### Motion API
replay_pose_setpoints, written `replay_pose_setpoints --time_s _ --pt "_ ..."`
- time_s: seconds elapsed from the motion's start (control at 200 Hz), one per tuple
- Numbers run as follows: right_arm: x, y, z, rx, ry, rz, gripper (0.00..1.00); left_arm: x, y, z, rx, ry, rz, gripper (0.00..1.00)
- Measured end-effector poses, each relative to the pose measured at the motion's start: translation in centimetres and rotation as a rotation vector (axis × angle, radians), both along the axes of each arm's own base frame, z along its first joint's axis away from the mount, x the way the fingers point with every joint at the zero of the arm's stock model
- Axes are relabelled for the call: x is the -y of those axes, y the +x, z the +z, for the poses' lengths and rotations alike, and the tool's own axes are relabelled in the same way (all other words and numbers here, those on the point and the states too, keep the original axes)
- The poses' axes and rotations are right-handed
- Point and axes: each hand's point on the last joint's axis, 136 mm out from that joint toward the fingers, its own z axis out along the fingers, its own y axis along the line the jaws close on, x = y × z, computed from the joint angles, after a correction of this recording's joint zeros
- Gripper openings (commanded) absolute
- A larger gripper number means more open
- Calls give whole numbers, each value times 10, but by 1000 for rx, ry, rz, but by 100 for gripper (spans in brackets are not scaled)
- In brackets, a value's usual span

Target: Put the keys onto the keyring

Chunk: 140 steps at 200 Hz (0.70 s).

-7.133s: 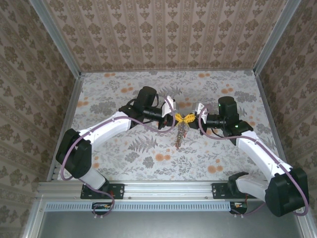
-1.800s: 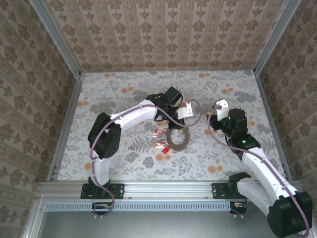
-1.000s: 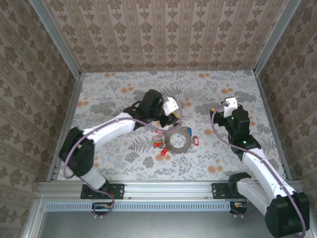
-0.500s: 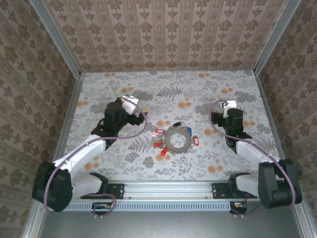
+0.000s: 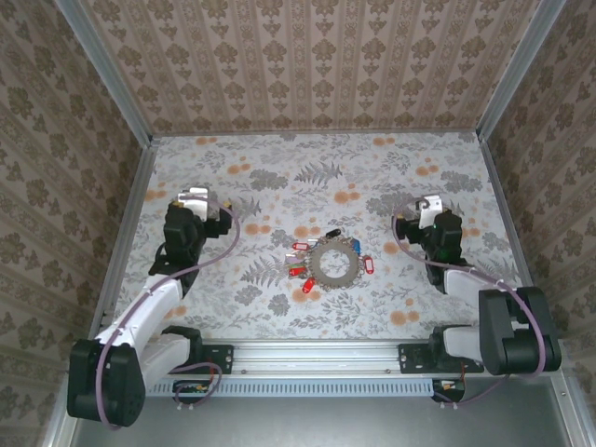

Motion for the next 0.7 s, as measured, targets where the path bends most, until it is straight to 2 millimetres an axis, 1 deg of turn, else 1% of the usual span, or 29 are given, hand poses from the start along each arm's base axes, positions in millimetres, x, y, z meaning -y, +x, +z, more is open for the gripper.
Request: replay_pose_setpoints --time_s 0.06,0.14,0.205,0.265,0.325,0.41,0.46,0.495,0.555,0.655,0.7 --pt "1 -4 -1 10 4 1 99 -3 1 -1 -2 1 8 100" --pt "0 -2 3 31 29 4 100 -4 3 -5 -12 4 13 100" --pt "-5 1 7 52 60 28 99 -5 4 -11 -30 8 13 100" --pt "-11 5 5 52 72 55 100 -4 5 -16 -44 14 11 100" --pt "-13 11 -1 54 75 60 100 -4 6 -20 -53 18 8 100" --pt "-11 17 -21 32 86 37 100 -2 8 -22 -55 20 -7 100" --pt "-9 17 -35 -7 90 16 100 0 10 -24 -55 24 -22 100" --pt "-7 16 -40 -27 92 2 100 1 12 -25 -55 26 -33 100" --pt "-5 20 -37 -29 95 -10 100 5 15 -29 -57 35 -60 100" --pt "0 36 -19 15 94 -34 100 13 20 -35 -57 58 -109 100" --pt "1 39 -15 26 94 -41 100 17 22 -40 -60 66 -132 100"
